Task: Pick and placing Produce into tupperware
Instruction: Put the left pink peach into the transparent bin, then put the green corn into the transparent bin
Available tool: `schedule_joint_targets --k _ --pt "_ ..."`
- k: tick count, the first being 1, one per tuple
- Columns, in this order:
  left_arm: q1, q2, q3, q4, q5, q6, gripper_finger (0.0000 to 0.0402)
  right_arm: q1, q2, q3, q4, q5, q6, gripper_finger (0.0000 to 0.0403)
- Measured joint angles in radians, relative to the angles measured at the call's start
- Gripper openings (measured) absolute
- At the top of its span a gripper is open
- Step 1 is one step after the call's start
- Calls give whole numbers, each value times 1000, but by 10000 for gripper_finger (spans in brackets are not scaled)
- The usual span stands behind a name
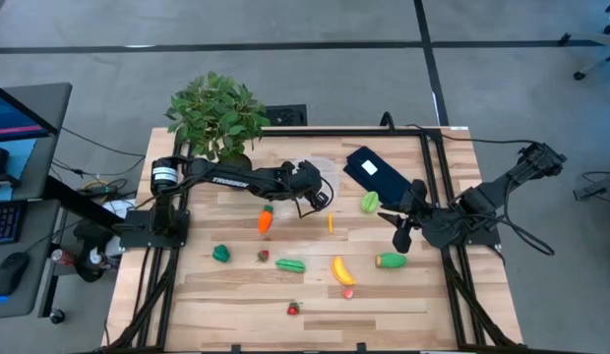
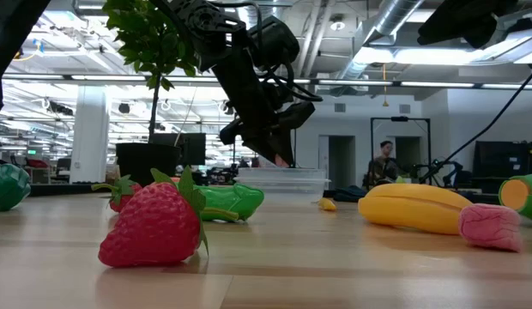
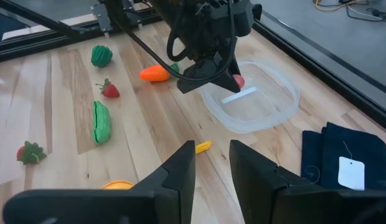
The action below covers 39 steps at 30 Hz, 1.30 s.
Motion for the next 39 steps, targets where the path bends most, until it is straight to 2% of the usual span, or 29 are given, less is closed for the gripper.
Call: schedule_joint_targets --k 10,16,19,23,25,34,39 --pt "0 0 0 2 -2 23 146 0 0 0 1 -3 0 93" --pt "0 0 0 2 -1 23 155 0 0 0 0 -4 0 93" --pt "0 -14 -2 0 74 27 155 6 0 0 -6 -60 1 93" --pt "-18 -70 -2 14 219 126 156 64 0 -2 -30 -181 28 93" --pt "-42 -99 -2 6 260 197 156 111 -4 -19 -30 -186 76 93" --pt "-148 -196 -1 -52 238 399 155 373 -2 -161 -15 -172 520 93" --pt "-180 -241 -1 -81 235 461 155 494 59 -208 12 -162 650 93"
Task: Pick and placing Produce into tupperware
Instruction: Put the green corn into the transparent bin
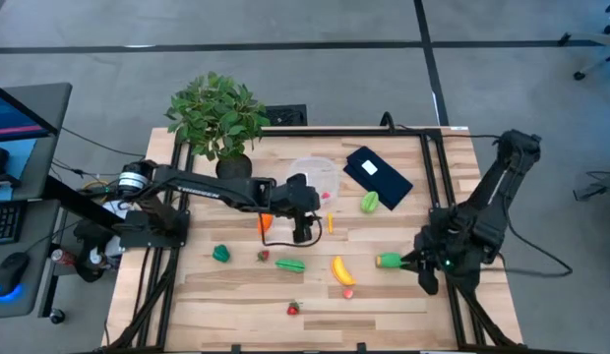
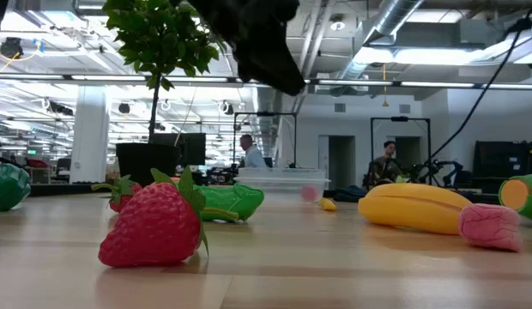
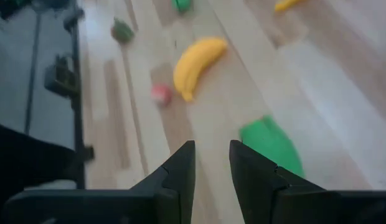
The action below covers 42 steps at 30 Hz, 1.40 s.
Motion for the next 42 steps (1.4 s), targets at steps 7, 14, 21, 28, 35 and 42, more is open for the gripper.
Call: schedule_joint_targets --k 7,14,21,28,35,42 --pt "-1 -40 0 -34 -7 -5 155 7 153 -6 -35 -2 -1 96" --pt "-28 -82 1 -142 1 -53 155 -55 188 -6 -18 -36 -70 148" --pt "-81 -179 0 -217 -8 -57 155 -143 192 -5 -15 -116 -252 225" --pt "-145 -295 0 -342 -129 -124 155 -242 209 -5 -13 -203 -376 246" --pt "-236 -381 0 -460 -293 -242 155 -333 208 -6 -5 -291 -446 246" --pt "-323 -420 0 -528 -451 -332 155 -385 208 -5 59 -397 -589 246"
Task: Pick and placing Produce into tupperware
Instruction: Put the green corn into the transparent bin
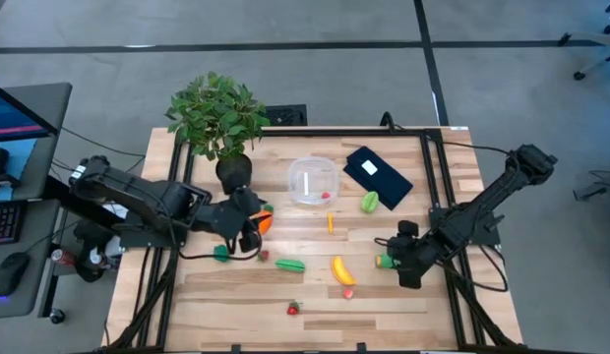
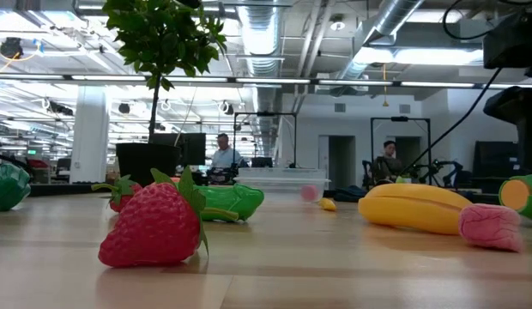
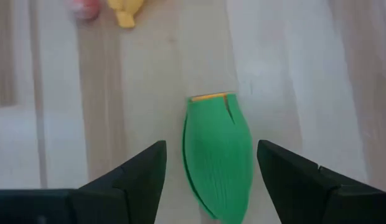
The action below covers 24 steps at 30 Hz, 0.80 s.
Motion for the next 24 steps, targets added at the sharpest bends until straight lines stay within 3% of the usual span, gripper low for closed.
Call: schedule_joint_targets --k 7,14,24 --pt "-59 -3 0 -29 -69 -63 155 -33 0 0 -23 -9 -46 246" --pt "-112 -3 0 -33 -72 -73 155 -63 0 -50 45 -106 -47 246" --pt "-159 -4 0 -41 -124 -104 155 -63 0 -55 60 -111 -93 246"
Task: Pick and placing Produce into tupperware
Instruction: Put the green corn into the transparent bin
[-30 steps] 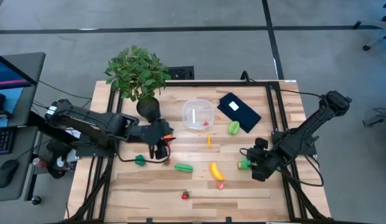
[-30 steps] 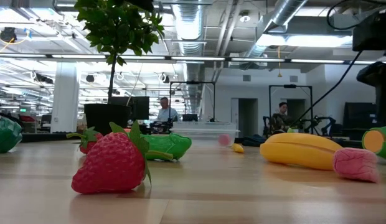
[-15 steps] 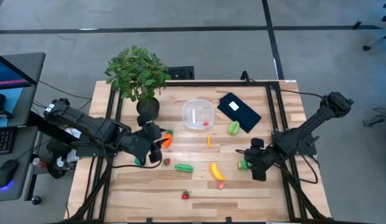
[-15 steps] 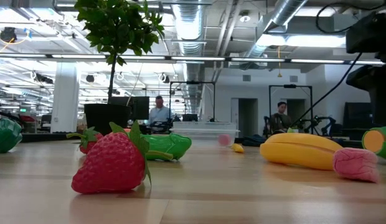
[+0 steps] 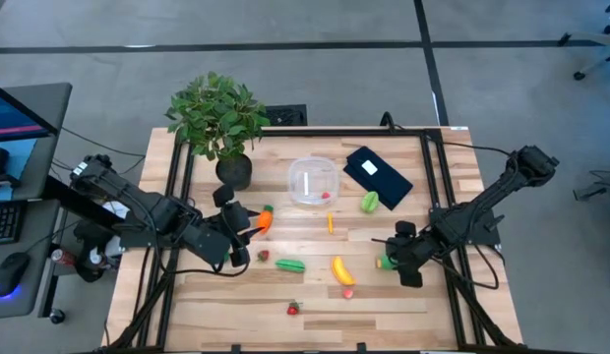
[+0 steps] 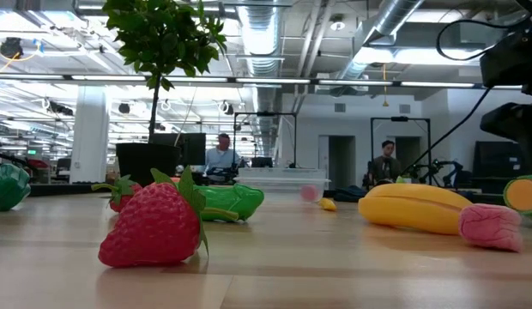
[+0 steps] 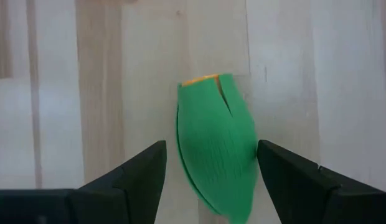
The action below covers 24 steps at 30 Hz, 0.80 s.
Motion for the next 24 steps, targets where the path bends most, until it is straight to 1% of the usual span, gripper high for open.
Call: schedule_joint_targets --k 15,21,24 --pt "-15 0 0 -24 -5 -41 155 0 0 -36 39 -11 -5 246" --pt "-21 0 0 -24 -6 -61 155 -1 0 -67 111 -14 -4 247" --pt "-20 0 0 -24 -7 -66 155 -17 0 -67 120 -17 -3 252"
